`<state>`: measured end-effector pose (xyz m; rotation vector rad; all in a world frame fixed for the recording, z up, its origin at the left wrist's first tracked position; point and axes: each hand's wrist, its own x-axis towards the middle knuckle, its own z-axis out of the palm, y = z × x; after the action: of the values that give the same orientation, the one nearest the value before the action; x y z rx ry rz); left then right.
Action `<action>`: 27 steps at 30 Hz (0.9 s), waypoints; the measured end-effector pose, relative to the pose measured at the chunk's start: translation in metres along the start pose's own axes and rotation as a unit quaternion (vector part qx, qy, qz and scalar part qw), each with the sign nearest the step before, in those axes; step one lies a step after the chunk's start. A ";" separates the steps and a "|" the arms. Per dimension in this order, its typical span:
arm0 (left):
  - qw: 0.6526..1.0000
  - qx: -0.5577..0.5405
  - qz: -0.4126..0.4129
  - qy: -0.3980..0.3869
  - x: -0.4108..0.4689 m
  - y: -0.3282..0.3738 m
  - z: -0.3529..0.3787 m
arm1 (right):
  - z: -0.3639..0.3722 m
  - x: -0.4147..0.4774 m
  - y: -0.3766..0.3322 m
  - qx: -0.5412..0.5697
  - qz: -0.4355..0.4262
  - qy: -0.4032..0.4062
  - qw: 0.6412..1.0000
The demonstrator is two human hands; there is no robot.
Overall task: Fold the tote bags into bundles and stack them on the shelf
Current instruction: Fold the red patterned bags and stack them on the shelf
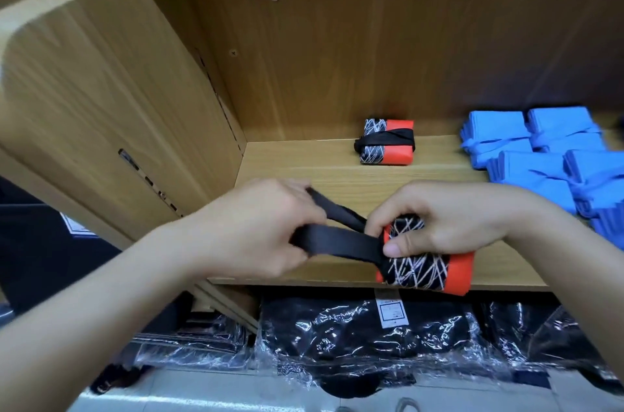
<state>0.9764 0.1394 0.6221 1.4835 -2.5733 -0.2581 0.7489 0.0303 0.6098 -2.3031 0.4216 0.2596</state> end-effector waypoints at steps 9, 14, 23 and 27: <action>0.473 -0.871 0.130 -0.029 0.009 0.001 0.002 | 0.026 0.011 0.030 0.392 -0.120 -0.035 0.911; 0.458 -0.882 0.077 0.075 0.018 0.009 0.028 | 0.038 0.016 0.039 0.482 -0.132 -0.024 0.866; 0.613 -0.757 -0.133 0.185 0.018 0.001 0.061 | 0.030 0.009 0.014 0.109 -0.039 0.123 0.986; 0.631 -0.729 -0.174 0.201 0.024 0.007 0.064 | 0.029 0.019 0.007 0.005 0.038 0.097 0.995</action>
<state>0.9442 0.1264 0.5628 0.9899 -0.8852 -1.3997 0.7620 0.0432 0.5797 -2.3139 0.6087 0.0718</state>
